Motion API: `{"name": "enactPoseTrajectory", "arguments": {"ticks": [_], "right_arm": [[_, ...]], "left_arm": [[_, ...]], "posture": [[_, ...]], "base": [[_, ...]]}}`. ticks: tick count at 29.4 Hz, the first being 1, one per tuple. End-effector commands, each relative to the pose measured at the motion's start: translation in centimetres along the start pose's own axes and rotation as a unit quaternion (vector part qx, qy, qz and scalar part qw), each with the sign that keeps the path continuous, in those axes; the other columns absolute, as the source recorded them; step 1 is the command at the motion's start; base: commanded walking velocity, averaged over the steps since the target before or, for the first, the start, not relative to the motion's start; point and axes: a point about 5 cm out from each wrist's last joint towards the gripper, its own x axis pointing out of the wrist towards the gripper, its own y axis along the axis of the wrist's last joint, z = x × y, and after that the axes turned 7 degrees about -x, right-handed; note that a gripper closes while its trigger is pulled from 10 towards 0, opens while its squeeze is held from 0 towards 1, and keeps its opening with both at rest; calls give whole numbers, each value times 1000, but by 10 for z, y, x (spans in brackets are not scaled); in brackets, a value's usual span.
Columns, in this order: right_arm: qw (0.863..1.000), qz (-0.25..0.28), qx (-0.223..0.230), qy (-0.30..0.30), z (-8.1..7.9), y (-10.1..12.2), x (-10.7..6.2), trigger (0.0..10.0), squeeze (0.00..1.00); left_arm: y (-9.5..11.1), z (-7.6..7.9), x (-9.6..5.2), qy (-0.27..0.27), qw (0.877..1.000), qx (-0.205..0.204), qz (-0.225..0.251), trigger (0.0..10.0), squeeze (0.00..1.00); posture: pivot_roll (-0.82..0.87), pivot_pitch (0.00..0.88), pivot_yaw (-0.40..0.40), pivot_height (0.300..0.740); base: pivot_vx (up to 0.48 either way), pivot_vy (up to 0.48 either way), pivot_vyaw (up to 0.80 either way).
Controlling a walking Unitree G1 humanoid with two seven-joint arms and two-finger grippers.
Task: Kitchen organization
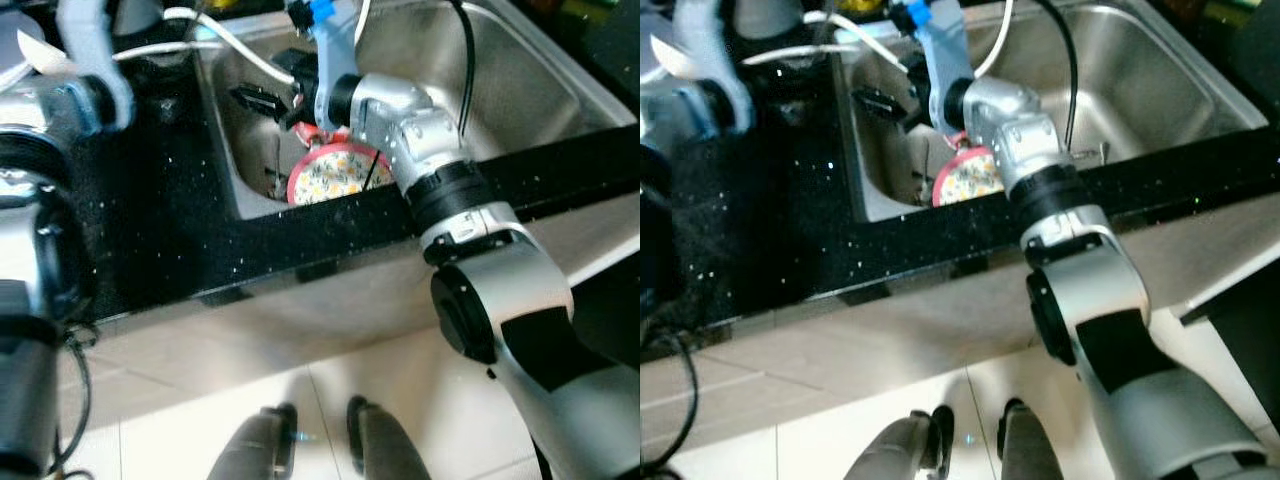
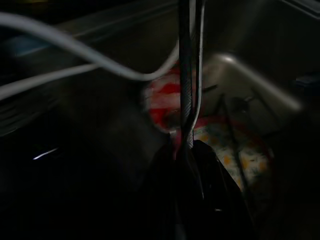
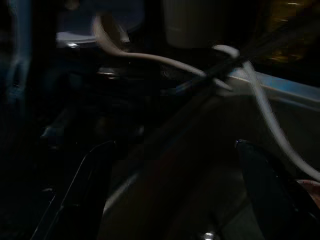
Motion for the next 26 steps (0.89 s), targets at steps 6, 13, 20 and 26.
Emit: {"name": "enactPoseTrajectory", "arguments": {"ticks": [6,13,20,26], "right_arm": [[999,-5,-13,-52,17,3,-10,10000,0],[997,-15,-11,-71,24,-4,-18,10000,0],[997,-18,-9,-80,26,-8,-20,10000,0],[997,-12,-7,-78,23,-6,-17,10000,0]], "left_arm": [[-14,44,45,14,998,59,-28,10000,0],[-27,45,50,40,992,94,-68,10000,1000],[-15,41,43,18,992,113,-61,10000,1000],[-4,40,37,-4,989,137,-58,10000,1000]], "posture": [[-29,297,148,740],[-31,304,183,740],[-12,293,183,740],[6,276,176,740]], "base": [[0,0,0],[0,0,0],[0,0,0],[0,0,0]]}}
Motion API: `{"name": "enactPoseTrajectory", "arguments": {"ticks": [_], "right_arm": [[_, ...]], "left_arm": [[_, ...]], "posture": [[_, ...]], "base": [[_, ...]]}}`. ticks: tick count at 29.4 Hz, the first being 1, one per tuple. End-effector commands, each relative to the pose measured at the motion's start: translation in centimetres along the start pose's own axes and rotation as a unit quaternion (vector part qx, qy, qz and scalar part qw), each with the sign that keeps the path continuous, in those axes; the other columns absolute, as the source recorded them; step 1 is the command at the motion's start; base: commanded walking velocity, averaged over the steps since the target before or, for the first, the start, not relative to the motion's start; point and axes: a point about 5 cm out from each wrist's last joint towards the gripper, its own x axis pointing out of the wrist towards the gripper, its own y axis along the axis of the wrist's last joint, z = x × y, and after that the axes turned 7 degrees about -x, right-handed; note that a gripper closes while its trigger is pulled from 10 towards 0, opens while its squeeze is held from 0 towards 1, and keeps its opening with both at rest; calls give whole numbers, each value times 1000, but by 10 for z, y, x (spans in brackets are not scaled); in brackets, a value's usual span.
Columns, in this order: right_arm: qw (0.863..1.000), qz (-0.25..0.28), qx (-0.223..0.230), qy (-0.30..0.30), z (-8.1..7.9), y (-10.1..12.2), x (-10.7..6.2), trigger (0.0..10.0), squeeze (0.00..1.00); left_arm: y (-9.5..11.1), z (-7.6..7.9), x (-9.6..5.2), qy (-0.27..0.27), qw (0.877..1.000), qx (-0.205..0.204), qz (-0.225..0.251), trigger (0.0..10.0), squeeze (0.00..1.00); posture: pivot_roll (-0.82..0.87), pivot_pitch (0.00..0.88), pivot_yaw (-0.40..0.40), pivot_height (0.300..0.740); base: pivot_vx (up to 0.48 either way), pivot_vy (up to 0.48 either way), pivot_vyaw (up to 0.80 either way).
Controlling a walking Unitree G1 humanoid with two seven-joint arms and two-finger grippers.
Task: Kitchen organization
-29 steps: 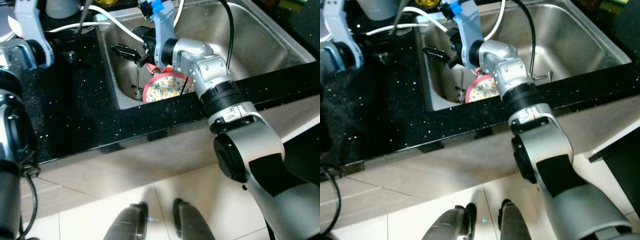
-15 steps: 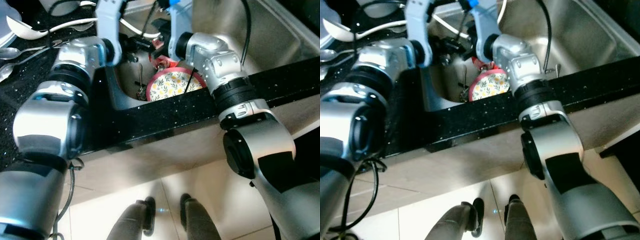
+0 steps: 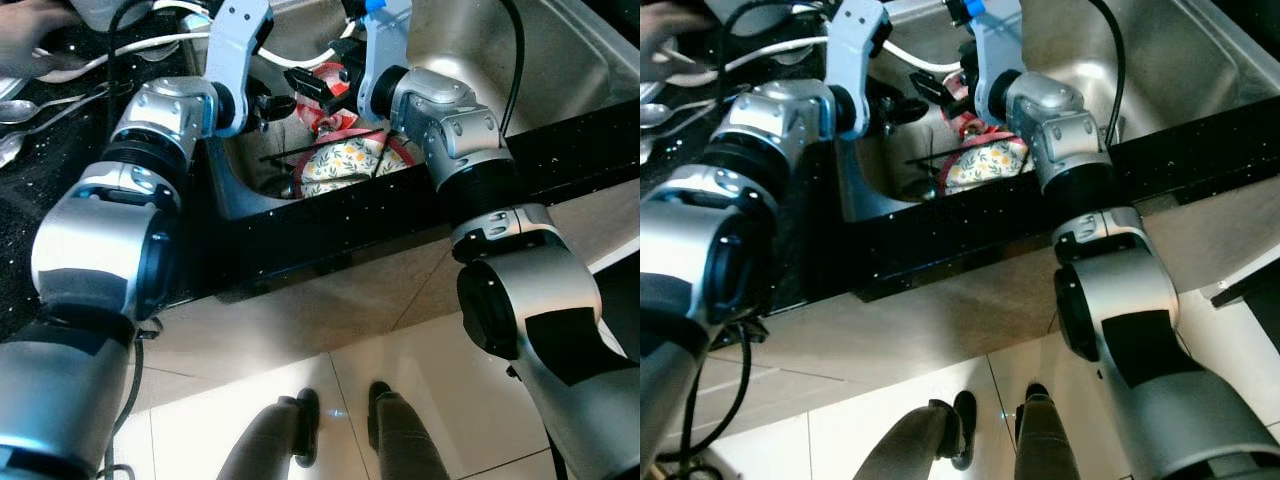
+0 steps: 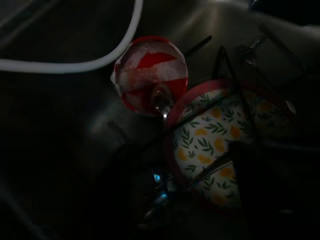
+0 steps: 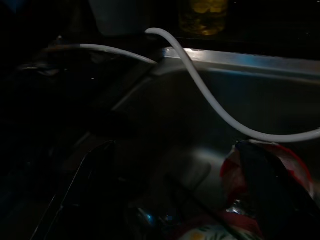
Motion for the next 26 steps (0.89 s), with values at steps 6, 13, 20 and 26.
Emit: {"name": "enactPoseTrajectory", "arguments": {"ticks": [6,13,20,26], "right_arm": [[1000,10,-3,9,-6,5,4,10000,0],[1000,13,-1,11,-7,6,4,10000,0],[1000,16,-2,16,-9,7,5,10000,0],[1000,20,-1,20,-11,9,7,10000,0]], "left_arm": [[1,-59,-49,153,985,68,-26,10000,0],[-3,-89,-83,222,971,76,-38,10000,0],[-2,-106,-110,248,964,82,-50,10000,0],[2,-117,-139,228,971,56,-55,10000,0]], "posture": [[17,263,172,740],[19,258,167,740],[30,246,160,740],[44,239,151,740]], "base": [[0,0,0],[0,0,0],[0,0,0],[0,0,0]]}}
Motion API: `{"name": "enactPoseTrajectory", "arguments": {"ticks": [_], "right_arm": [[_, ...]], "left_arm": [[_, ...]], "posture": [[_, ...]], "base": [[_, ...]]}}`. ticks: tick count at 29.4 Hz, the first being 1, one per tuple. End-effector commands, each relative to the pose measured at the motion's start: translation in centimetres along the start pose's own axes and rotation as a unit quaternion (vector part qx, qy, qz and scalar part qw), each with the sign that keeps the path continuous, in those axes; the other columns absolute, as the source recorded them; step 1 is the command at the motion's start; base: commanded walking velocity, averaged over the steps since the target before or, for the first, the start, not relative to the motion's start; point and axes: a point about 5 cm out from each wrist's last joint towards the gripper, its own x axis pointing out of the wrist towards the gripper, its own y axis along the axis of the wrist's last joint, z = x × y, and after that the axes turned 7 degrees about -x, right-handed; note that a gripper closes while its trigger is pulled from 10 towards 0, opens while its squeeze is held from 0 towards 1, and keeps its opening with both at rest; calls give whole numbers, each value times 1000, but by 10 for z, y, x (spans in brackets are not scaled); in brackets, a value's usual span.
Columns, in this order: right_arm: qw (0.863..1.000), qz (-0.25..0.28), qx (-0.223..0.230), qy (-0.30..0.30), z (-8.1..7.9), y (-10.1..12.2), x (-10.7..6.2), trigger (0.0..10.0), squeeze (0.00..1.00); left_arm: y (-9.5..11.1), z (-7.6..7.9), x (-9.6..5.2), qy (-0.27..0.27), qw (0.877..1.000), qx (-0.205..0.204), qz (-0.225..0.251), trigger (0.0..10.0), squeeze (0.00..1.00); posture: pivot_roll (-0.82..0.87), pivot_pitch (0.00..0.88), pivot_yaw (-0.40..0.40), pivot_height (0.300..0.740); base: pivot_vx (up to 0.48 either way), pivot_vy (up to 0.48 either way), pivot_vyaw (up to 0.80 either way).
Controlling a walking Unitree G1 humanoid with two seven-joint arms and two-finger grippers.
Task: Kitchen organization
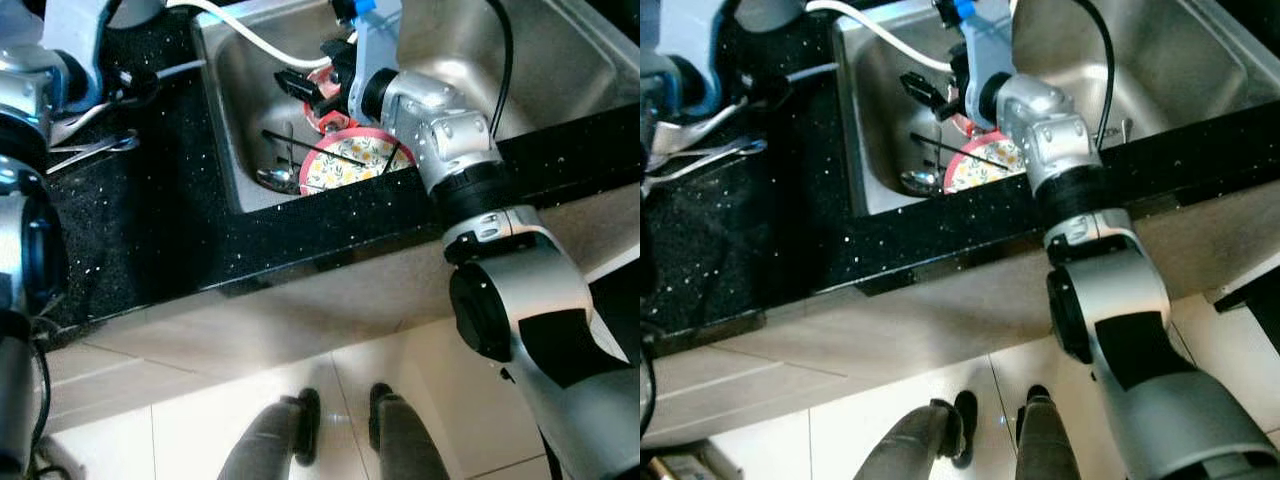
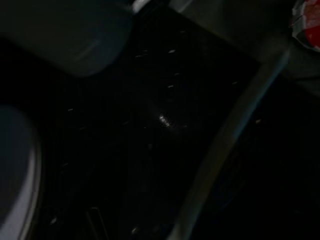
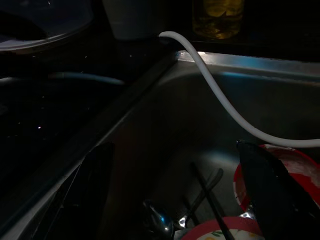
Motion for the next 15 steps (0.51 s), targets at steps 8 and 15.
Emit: {"name": "enactPoseTrajectory", "arguments": {"ticks": [8,15], "right_arm": [[1000,19,-8,19,-8,9,5,10000,0],[999,20,-6,24,-10,10,7,10000,0]], "left_arm": [[-18,-46,-51,-54,995,-47,-64,10000,0],[-45,-55,-61,-60,990,-34,-123,10000,0]], "posture": [[62,229,142,740],[69,237,127,740]], "base": [[0,0,0],[0,0,0]]}}
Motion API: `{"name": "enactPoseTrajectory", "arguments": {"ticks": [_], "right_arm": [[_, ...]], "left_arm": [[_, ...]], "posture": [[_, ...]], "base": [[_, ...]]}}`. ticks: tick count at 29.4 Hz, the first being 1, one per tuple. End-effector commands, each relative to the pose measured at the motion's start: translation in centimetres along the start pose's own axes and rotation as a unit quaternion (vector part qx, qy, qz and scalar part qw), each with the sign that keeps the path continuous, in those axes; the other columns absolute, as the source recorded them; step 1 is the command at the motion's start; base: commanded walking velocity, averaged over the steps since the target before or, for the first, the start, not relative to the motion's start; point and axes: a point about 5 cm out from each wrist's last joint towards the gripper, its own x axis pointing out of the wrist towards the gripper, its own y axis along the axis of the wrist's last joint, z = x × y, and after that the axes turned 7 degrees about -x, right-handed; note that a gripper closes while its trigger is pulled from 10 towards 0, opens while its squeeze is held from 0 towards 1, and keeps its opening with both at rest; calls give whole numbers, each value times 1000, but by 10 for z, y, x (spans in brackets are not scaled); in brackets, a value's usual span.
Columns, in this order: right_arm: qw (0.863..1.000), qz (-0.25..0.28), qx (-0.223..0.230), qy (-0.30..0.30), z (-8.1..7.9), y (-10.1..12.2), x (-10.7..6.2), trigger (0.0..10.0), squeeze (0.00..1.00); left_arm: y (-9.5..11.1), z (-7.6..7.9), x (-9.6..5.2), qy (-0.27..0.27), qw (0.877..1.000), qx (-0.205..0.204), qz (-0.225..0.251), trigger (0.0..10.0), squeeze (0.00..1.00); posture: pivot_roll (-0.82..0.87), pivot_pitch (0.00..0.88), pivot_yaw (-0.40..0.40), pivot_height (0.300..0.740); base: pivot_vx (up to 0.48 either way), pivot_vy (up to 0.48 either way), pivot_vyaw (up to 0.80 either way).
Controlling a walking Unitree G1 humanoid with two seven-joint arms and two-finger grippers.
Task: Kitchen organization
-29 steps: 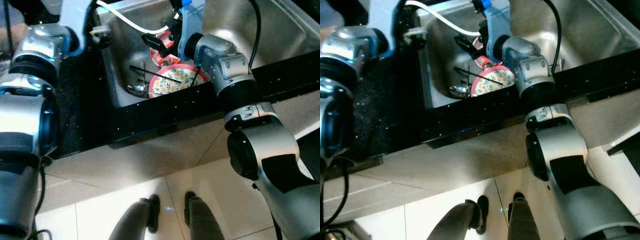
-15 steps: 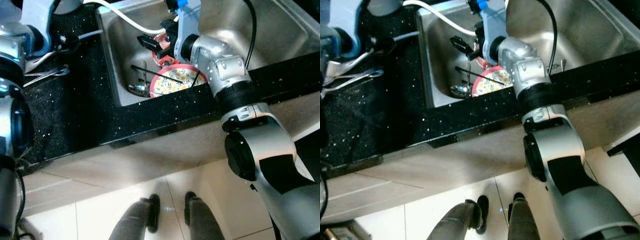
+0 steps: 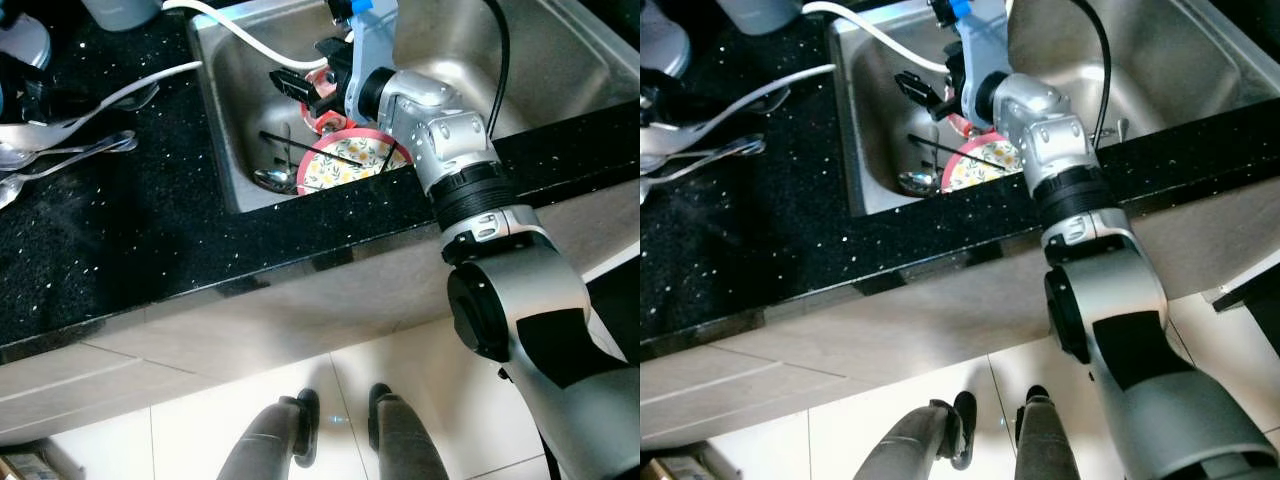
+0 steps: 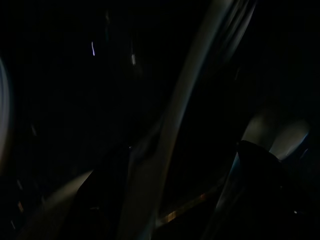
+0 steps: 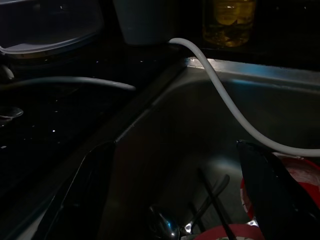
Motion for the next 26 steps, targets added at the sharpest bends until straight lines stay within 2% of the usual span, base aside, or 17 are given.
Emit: {"name": "enactPoseTrajectory", "arguments": {"ticks": [1,4,6,9,10,11,12,20,23,26], "right_arm": [[1000,10,-4,16,-7,6,5,10000,0],[1000,10,-4,19,-8,6,6,10000,0],[1000,8,-3,21,-9,6,6,10000,0],[1000,8,-3,21,-9,6,6,10000,0],[1000,7,-3,21,-10,6,6,10000,0],[1000,7,-4,22,-10,6,6,10000,0],[1000,7,-5,23,-10,7,6,10000,0],[1000,-1,-4,10,-3,2,1,10000,0],[1000,-1,-3,10,-3,2,2,10000,0],[1000,2,1,22,-10,2,6,10000,0]], "left_arm": [[-14,-15,-16,35,999,-10,-21,10000,0],[-30,-11,-5,25,999,-13,-44,10000,0],[-51,-6,16,46,997,2,-62,10000,0],[-54,-5,19,55,996,3,-63,10000,0],[-57,-4,22,58,996,-2,-65,6235,0],[-59,-1,26,59,996,-3,-67,549,0],[-60,1,30,59,996,-4,-68,0,0],[-53,6,36,53,997,-1,-47,0,0],[-50,7,36,48,998,1,-44,0,0],[-39,10,34,16,999,9,-34,0,0]], "posture": [[69,239,125,740],[61,243,119,740],[57,248,114,740],[49,253,114,740],[38,257,116,740],[26,261,122,740],[24,262,124,740],[32,272,128,740],[35,273,126,740],[58,270,115,740]], "base": [[0,0,0],[0,0,0],[0,0,0],[0,0,0],[0,0,0],[0,0,0],[0,0,0],[0,0,0],[0,0,0],[0,0,0]]}}
